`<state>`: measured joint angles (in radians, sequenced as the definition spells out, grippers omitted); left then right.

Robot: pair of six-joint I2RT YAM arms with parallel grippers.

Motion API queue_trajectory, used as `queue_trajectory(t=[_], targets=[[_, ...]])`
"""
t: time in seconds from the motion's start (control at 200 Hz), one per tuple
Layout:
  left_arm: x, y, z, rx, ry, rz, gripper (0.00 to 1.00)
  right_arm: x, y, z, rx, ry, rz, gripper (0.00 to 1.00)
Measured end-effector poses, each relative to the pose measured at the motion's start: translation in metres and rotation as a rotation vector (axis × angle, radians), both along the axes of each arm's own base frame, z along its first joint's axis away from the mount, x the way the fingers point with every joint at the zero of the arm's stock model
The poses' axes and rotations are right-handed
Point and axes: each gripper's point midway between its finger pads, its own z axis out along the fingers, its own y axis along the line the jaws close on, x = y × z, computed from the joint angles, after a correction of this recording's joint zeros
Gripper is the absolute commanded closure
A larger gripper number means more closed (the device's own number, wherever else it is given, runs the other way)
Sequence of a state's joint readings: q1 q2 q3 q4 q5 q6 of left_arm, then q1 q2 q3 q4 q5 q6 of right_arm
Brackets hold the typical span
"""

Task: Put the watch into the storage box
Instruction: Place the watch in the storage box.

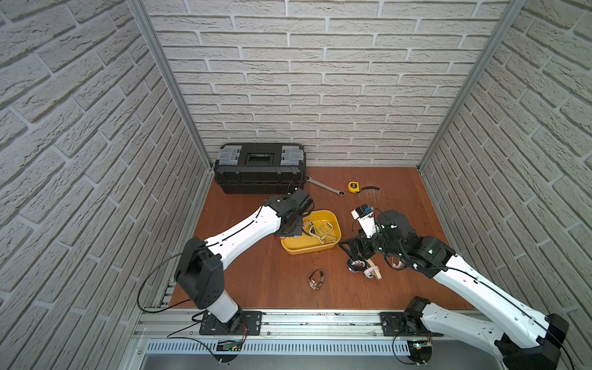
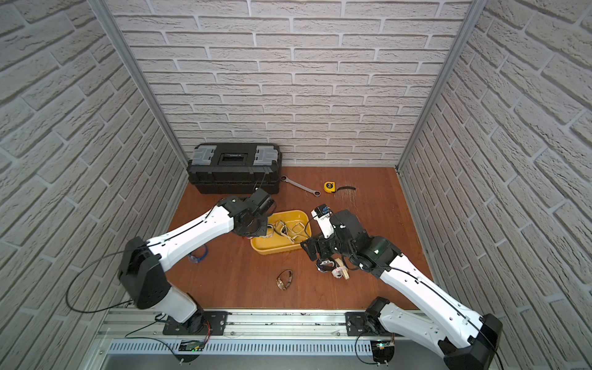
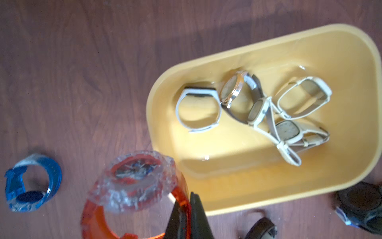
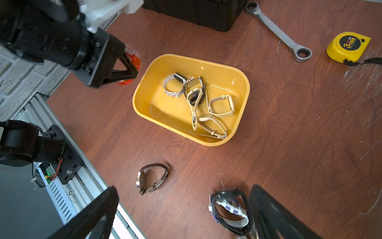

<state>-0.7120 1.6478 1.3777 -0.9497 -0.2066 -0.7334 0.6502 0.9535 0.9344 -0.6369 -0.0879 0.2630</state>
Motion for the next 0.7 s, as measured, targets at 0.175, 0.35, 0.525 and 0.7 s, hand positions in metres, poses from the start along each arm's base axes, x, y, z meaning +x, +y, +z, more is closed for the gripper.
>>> queue_trajectory(t=[0.175, 0.35, 0.525, 0.7], targets=[[0.033, -0.024, -0.034, 0.016, 0.056, -0.058, 1.00, 0.000, -0.005, 0.001, -0.001, 0.001, -0.014, 0.00], [0.040, -0.030, -0.076, 0.050, 0.132, -0.082, 1.00, -0.001, -0.010, 0.003, 0.001, -0.001, -0.026, 0.00], [0.045, -0.029, -0.091, 0.056, 0.150, -0.078, 0.95, -0.002, -0.015, -0.002, -0.003, 0.013, -0.042, 0.00], [0.047, -0.029, -0.090, 0.057, 0.143, -0.085, 0.68, 0.002, -0.026, -0.013, -0.011, 0.051, -0.096, 0.00]])
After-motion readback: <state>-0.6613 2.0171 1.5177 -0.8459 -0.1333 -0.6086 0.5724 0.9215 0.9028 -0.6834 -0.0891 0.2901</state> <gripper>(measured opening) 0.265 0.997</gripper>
